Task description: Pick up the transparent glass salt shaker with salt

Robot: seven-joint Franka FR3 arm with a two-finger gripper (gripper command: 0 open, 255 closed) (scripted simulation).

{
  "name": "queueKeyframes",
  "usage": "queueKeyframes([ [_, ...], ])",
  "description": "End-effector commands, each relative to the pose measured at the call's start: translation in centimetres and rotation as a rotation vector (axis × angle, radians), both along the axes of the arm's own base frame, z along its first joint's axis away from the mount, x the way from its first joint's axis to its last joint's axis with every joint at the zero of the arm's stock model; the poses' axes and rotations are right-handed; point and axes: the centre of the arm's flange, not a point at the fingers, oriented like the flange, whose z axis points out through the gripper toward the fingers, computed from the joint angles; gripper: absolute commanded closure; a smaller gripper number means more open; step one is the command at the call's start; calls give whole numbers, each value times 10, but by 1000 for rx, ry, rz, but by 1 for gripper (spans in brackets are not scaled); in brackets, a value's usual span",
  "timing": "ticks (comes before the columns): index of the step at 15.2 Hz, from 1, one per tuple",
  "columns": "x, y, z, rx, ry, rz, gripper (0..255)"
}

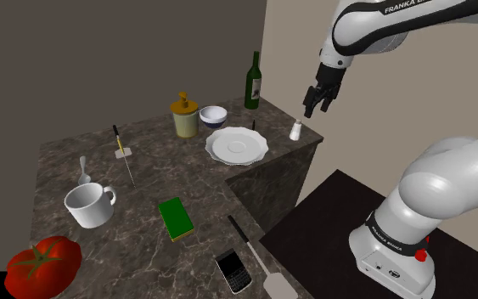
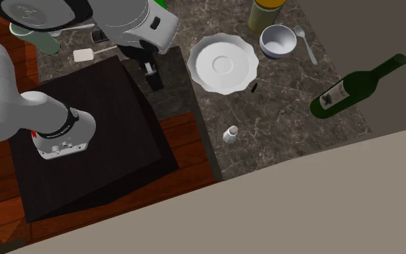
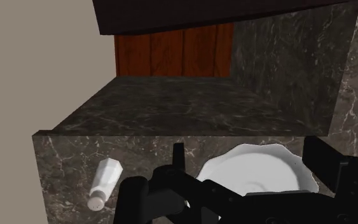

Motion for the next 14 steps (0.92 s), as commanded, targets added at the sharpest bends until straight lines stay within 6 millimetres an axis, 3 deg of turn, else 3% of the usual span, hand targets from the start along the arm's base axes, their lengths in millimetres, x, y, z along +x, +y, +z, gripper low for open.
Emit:
queueKeyframes([
  [1,10,-19,-20,3,-23,-3,0],
  [14,71,-137,-121,30,-152,-27,0],
])
